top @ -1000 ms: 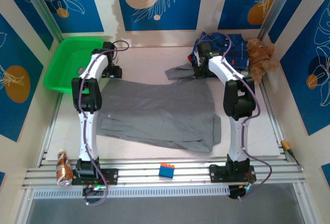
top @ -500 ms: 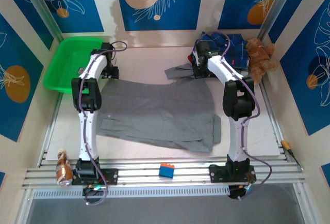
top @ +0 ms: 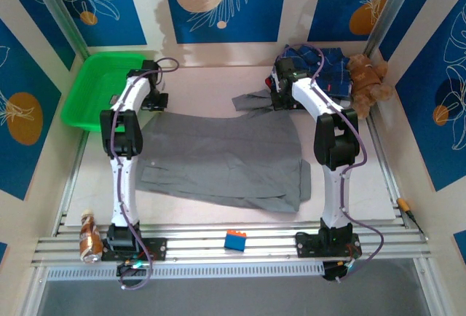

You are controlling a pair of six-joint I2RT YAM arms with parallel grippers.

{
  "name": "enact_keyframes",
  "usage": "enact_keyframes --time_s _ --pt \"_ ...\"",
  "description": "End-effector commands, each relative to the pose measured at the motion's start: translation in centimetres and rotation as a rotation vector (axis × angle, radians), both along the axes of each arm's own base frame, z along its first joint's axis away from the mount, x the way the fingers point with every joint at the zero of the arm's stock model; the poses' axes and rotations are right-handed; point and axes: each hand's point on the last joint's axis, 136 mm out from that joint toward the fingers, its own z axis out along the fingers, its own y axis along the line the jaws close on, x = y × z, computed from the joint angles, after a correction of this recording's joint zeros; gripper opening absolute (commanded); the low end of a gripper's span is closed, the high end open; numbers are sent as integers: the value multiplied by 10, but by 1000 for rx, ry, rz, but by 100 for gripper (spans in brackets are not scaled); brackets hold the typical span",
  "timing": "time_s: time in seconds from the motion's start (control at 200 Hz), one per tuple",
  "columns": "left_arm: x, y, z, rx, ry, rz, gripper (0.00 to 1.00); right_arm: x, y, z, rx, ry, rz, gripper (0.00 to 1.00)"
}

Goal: Fold and stack the long sleeve shirts

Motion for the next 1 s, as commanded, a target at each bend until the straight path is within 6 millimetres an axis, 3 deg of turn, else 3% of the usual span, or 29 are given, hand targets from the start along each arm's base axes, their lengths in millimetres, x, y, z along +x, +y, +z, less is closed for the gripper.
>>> enact_keyframes --time_s 0.0,0.18,0.39,0.68,0.995 --pt "-2 9 28 -35 -62 14 0 2 6 28 53 -55 -30 0" --pt "-13 5 46 -58 -125 -25 0 -9 17 37 109 -84 -24 0" --pt "-30 6 58 -46 -157 -64 0 -37 21 49 129 -91 -24 0" --pt "-52 7 68 -36 -201 -93 0 -93 19 58 172 -76 -74 0" --pt "-95 20 60 35 -150 -69 0 -162 12 44 217 -22 -174 0"
